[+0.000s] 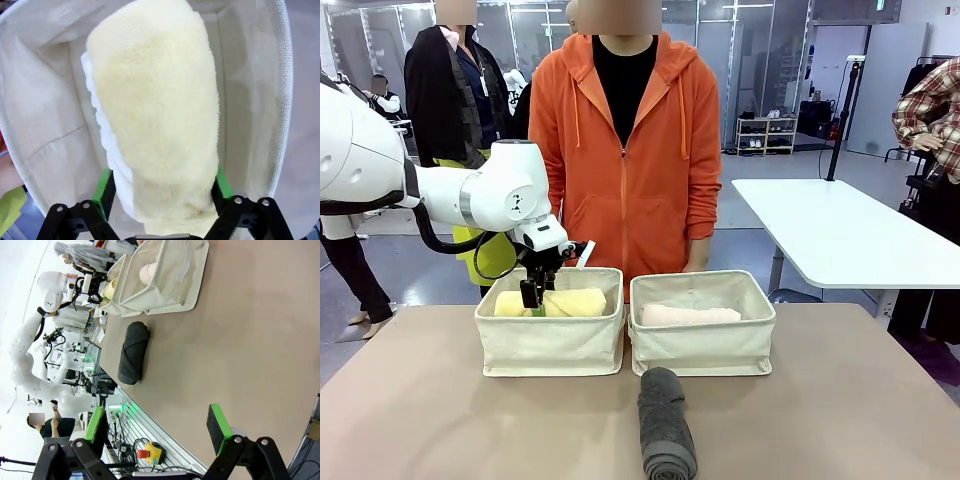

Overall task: Divide the towels into two baskets.
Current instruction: Pick up one hotel-folded towel from the bottom of the table and place it in the Fabric basket indicated by the person.

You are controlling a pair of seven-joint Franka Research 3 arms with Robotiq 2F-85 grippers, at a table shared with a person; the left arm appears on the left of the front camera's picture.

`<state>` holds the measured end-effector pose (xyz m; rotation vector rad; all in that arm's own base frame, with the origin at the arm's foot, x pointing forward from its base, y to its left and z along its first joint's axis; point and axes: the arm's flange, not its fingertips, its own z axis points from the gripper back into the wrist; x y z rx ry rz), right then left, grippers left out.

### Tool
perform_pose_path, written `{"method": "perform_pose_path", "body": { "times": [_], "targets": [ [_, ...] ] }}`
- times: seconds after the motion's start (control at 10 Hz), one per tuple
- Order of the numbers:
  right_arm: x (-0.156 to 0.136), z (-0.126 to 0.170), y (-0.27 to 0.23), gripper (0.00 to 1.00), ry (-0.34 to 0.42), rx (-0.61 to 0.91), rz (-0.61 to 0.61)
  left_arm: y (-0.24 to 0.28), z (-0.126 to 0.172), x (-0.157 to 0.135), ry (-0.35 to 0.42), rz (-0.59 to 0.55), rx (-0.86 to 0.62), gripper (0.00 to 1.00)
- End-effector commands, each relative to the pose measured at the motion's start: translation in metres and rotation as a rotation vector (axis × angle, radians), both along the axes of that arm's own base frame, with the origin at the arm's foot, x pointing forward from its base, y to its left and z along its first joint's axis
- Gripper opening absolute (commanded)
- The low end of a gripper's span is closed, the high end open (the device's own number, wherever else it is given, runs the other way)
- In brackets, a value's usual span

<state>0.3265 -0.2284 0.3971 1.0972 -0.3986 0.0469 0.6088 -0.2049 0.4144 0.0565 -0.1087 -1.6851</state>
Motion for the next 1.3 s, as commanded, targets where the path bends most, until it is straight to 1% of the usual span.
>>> {"method": "perform_pose_path", "body": {
  "times": [0.0,0.2,0.3,1.2],
  "targets": [
    [-0.002,0.002,0.001,1.0,0.0,-0.002,0.006,0.004,0.01,-0.001,0.017,0.036,-0.025,1.0],
    [-0.002,0.002,0.001,1.0,0.0,-0.002,0.006,0.009,0.026,-0.011,0.019,0.071,-0.065,1.0],
    [-0.002,0.002,0.001,1.0,0.0,-0.002,0.006,0.002,0.006,0.0,-0.001,0.021,-0.014,1.0],
    [-0.002,0.002,0.001,1.0,0.0,-0.002,0.006,0.002,0.006,0.0,-0.001,0.021,-0.014,1.0]
  ]
}}
